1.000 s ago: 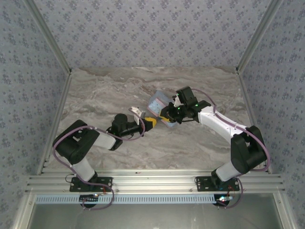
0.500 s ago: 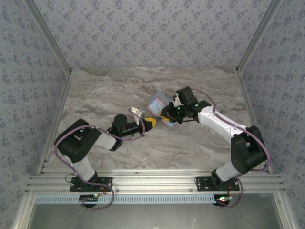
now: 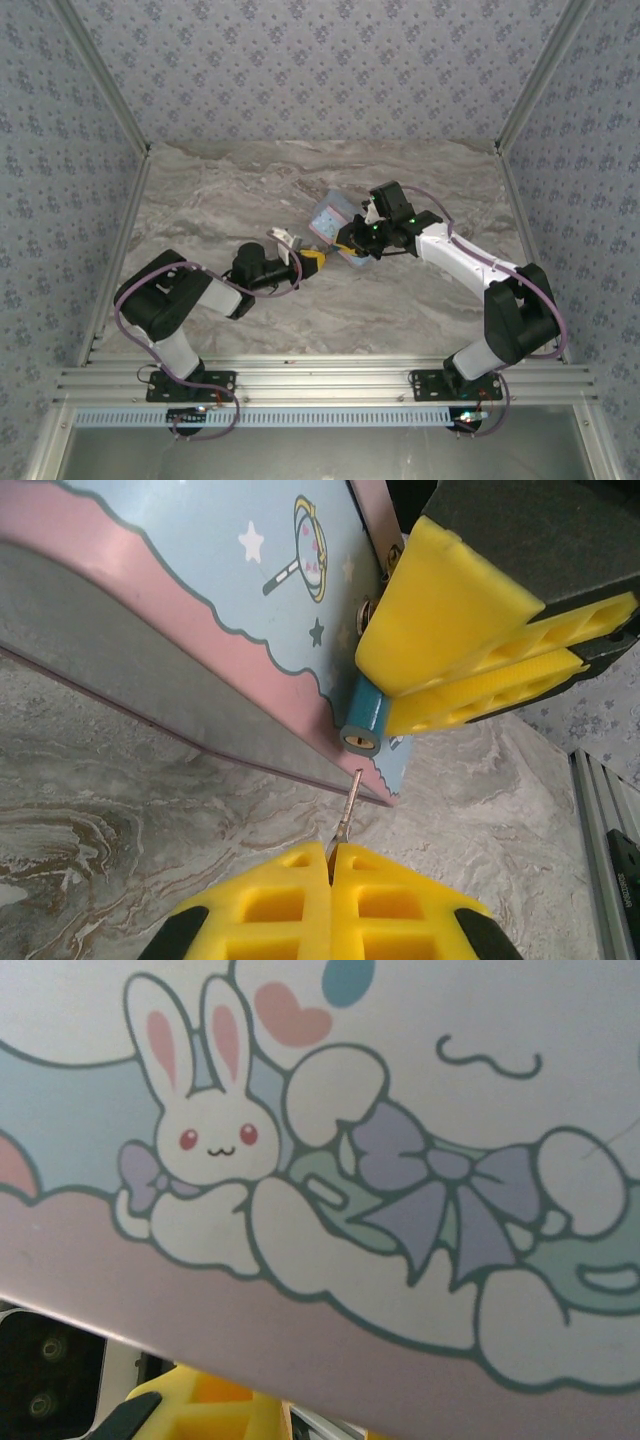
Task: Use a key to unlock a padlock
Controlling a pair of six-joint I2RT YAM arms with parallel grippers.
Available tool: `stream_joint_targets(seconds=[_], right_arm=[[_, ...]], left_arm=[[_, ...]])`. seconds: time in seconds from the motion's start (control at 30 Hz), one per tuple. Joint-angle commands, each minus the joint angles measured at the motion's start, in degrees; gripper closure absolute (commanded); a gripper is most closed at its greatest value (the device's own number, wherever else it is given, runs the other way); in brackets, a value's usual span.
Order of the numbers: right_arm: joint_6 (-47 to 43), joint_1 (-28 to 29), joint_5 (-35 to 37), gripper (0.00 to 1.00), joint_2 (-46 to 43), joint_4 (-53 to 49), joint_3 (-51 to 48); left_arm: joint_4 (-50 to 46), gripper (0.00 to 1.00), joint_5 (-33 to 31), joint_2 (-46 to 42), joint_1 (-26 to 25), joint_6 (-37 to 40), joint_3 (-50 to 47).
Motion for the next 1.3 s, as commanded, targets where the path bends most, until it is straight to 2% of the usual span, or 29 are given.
stream_joint_targets(seconds=[0.0, 1.27], right_arm=[[-0.5, 0.3, -0.3, 1.0, -2.3, 1.8, 0.4], [-1.4, 0.9, -3.4, 1.0, -1.5, 1.0, 0.3]], left_arm=[[1.2, 1.0, 0.3, -0.1, 0.4, -0.5, 2.2], [5.9, 1.0, 3.6, 3.8, 1.1, -3.5, 5.0]])
